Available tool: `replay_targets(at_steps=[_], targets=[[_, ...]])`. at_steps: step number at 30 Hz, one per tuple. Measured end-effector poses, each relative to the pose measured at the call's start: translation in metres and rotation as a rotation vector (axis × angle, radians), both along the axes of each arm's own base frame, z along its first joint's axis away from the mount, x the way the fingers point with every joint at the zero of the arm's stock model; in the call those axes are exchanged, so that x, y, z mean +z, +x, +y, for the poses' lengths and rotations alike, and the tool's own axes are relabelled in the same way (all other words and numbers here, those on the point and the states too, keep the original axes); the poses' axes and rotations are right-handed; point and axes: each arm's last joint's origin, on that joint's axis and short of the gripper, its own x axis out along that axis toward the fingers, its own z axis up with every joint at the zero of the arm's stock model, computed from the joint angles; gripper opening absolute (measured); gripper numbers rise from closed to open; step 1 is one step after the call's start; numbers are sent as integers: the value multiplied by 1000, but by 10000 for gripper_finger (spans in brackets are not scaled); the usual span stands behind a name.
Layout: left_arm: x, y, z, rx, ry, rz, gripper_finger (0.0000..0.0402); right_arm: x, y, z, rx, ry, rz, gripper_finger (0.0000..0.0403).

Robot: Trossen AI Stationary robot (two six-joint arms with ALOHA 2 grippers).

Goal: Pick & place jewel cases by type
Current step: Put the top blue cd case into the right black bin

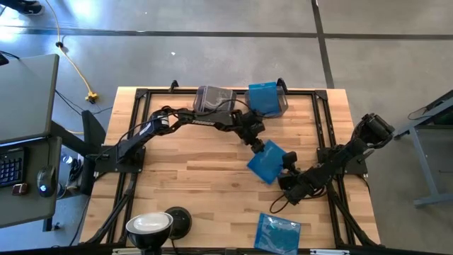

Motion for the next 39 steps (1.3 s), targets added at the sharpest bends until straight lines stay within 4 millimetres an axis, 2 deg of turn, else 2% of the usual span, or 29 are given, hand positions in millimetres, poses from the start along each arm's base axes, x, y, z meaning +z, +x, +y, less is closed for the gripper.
replay_targets(at_steps=[7, 14, 19, 25, 32, 39], targets=[[-9, -3, -5, 57, 63, 98, 175, 0, 1, 0, 2, 1, -6, 199], [-14, 3, -33, 97, 185, 114, 175, 0, 5, -2, -13, -2, -43, 199], [-18, 7, -45, 58, 154, 99, 175, 1, 10, -5, -13, 5, -52, 199], [-18, 9, -47, 11, 99, 62, 175, 1, 14, -8, -30, 20, -57, 199], [-3, 5, -41, 6, 93, 44, 175, 2, 14, -10, -50, -12, -79, 199], [30, 2, -38, 1, 173, -49, 175, 2, 14, -15, -95, -71, -109, 200]])
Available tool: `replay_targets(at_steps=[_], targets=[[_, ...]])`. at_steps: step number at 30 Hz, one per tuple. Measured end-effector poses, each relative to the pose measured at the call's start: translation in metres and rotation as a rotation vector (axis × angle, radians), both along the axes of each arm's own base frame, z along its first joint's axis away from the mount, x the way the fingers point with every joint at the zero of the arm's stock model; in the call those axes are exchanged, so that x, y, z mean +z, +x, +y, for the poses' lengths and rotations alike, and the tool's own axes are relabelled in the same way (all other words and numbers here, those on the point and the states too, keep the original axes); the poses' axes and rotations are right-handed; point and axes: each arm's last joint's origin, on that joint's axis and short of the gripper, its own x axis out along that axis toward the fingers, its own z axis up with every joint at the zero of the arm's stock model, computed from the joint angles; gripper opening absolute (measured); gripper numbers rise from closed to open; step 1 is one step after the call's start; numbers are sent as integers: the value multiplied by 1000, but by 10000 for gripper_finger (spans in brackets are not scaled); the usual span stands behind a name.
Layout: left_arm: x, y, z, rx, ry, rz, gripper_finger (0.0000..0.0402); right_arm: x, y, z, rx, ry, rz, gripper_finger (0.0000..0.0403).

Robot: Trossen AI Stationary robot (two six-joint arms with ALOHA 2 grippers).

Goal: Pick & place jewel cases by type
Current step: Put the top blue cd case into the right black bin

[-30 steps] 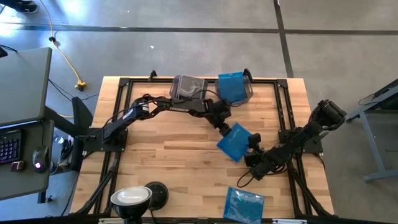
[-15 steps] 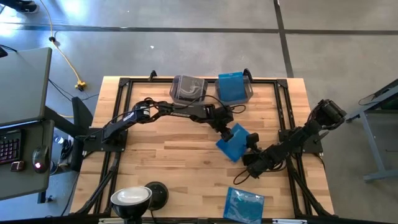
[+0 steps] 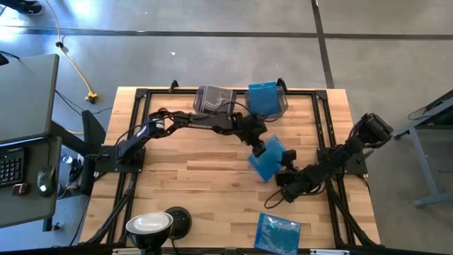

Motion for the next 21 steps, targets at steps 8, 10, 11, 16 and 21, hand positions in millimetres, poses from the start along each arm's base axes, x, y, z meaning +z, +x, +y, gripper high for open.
replay_targets(at_steps=[8, 10, 11, 16, 21], targets=[[15, -3, 14, 31, 42, -36, 175, 4, 10, -22, -142, -125, -102, 199], [10, -4, 10, -11, 10, -21, 174, 6, 12, -29, -185, -144, -121, 199], [9, -4, 11, -23, -5, -22, 174, 6, 13, -32, -198, -153, -121, 199], [11, -5, 20, -3, 14, -28, 174, 7, 22, -44, -208, -198, -119, 199], [11, -5, 22, -7, 47, -29, 174, 9, 31, -46, -157, -194, -118, 199]])
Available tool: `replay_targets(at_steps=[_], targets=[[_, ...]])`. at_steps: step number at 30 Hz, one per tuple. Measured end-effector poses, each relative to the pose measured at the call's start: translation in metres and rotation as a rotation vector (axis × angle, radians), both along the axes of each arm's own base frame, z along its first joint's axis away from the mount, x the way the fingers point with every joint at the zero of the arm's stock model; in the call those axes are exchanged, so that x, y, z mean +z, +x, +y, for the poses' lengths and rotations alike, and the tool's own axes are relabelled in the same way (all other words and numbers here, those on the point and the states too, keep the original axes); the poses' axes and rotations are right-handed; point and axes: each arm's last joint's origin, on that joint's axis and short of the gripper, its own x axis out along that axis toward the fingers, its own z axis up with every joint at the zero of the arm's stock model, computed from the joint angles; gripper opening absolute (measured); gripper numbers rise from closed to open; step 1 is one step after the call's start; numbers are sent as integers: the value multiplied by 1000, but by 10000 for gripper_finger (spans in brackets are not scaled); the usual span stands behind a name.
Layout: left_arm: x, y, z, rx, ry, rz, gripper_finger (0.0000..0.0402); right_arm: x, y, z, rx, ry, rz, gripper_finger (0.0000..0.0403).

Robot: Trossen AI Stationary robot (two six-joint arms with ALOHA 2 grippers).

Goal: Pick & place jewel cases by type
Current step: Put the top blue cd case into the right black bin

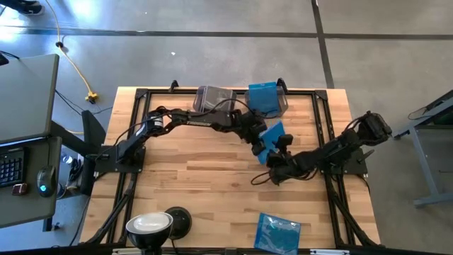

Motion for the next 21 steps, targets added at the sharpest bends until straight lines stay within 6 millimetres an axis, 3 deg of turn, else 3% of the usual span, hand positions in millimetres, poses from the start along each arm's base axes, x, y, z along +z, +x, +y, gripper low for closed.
replay_targets(at_steps=[4, 14, 21], targets=[[-1, -1, 1, 5, 3, 19, 154, 0, -1, 2, -1, 9, -9, 199], [2, -2, 1, -17, 30, 11, 45, 2, -5, 10, 19, -80, -29, 199], [3, -1, 2, -15, 34, -5, 27, 19, 0, 32, 83, -142, -62, 199]])
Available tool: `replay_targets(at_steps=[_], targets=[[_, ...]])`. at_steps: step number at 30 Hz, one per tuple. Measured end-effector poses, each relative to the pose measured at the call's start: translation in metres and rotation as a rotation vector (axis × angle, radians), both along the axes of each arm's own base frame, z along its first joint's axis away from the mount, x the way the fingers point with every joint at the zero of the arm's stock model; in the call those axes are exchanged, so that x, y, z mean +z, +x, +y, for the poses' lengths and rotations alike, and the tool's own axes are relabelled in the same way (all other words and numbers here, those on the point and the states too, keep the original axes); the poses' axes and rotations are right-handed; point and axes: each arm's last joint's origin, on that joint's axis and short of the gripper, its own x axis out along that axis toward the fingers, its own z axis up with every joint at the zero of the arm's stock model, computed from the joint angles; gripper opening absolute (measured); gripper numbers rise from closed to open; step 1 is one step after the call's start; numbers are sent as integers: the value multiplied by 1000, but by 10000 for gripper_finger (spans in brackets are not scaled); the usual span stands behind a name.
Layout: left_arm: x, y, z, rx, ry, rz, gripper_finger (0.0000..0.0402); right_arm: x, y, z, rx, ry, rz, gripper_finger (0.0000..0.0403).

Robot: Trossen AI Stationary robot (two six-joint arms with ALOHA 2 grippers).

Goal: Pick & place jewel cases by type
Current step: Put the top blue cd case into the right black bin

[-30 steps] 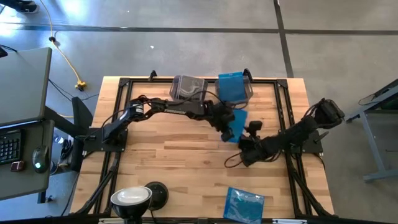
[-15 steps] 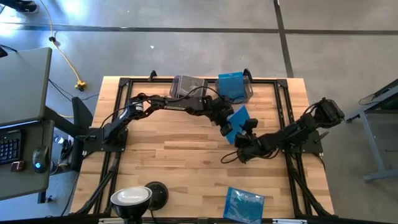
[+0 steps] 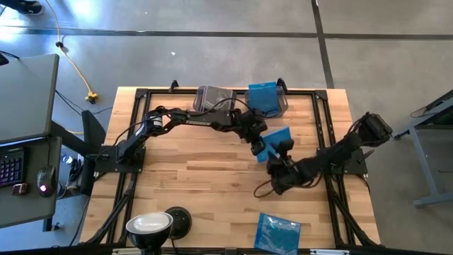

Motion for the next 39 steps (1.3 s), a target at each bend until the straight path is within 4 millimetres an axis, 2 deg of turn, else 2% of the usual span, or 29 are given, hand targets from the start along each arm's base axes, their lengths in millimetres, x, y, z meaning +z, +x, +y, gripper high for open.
replay_targets(at_steps=[6, 12, 18, 22, 26, 33, 39], targets=[[3, 3, 10, 45, 52, -64, 25, 30, 1, 26, 60, -136, -17, 199], [19, 1, 43, 171, 175, -89, 25, 66, 1, 43, 58, -112, -80, 199], [47, -1, 77, 254, 300, -157, 25, 91, 4, 53, 68, -77, -118, 199], [60, -5, 95, 230, 398, -182, 24, 90, 4, 53, 73, -53, -89, 199], [69, -12, 114, 248, 424, -170, 24, 83, -1, 50, 58, -33, -69, 199], [58, -32, 142, 292, 393, -28, 24, 74, -7, 45, 39, -41, -56, 199], [57, -37, 149, 245, 456, 8, 36, 73, -7, 43, 29, -36, -45, 199]])
